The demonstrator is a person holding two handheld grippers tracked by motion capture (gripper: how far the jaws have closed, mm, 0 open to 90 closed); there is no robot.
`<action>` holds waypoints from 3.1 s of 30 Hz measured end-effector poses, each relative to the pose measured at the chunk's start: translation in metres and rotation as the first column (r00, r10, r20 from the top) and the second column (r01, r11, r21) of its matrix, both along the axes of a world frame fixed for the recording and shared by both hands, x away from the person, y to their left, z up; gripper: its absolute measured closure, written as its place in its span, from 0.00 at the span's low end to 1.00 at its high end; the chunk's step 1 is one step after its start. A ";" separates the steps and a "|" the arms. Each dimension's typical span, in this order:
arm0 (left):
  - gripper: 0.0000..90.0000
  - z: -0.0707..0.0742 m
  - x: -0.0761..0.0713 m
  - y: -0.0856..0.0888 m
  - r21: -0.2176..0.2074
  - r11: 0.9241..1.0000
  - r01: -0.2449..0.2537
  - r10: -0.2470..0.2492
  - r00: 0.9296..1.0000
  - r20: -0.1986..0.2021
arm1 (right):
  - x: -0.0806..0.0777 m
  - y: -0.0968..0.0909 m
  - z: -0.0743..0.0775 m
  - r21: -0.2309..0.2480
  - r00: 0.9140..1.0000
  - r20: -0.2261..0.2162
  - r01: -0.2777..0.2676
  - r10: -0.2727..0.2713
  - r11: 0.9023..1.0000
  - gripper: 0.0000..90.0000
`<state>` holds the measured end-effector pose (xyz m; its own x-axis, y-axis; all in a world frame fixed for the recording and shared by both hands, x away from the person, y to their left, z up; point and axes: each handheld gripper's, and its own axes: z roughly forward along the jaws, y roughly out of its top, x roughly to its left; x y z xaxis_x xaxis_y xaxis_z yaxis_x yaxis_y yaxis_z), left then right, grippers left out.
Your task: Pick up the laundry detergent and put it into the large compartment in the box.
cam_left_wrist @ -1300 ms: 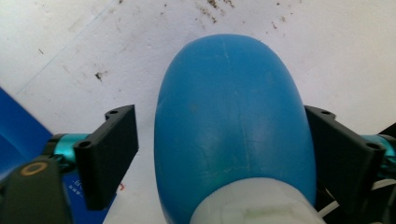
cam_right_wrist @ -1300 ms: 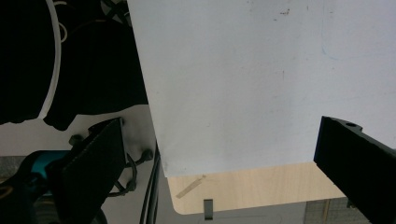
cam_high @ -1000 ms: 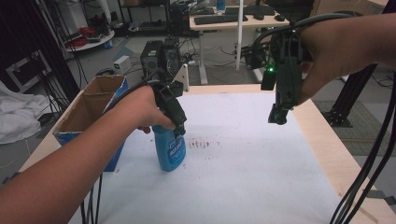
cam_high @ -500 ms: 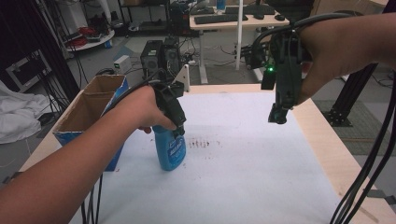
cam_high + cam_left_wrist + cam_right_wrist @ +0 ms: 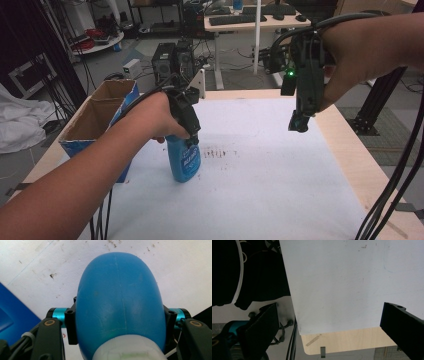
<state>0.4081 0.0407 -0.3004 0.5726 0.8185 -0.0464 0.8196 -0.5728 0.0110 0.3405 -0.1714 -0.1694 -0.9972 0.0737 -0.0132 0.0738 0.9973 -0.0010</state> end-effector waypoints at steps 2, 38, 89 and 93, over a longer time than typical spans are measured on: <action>0.41 0.000 0.000 0.000 0.002 1.000 0.003 -0.003 1.000 0.000 | 0.000 0.000 0.000 0.001 1.000 0.000 0.000 0.000 1.000 0.02; 0.42 0.155 -0.013 0.061 -0.041 0.997 0.070 -0.066 0.994 0.083 | 0.002 0.010 -0.002 -0.009 1.000 -0.007 -0.017 0.017 1.000 0.02; 0.42 0.079 0.016 0.210 0.008 0.997 -0.079 0.079 0.997 0.019 | 0.014 0.014 -0.021 -0.029 0.999 -0.045 0.002 -0.003 1.000 0.02; 0.42 0.060 0.021 0.209 0.044 0.999 -0.029 0.029 1.000 0.004 | 0.016 0.013 -0.022 -0.030 0.999 -0.047 0.015 -0.016 0.999 0.02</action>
<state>0.4288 0.2499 -0.2408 0.5487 0.8360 -0.0084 0.8359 -0.5487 -0.0108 0.3564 -0.1585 -0.1915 -0.9955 0.0895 0.0314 0.0884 0.9955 -0.0344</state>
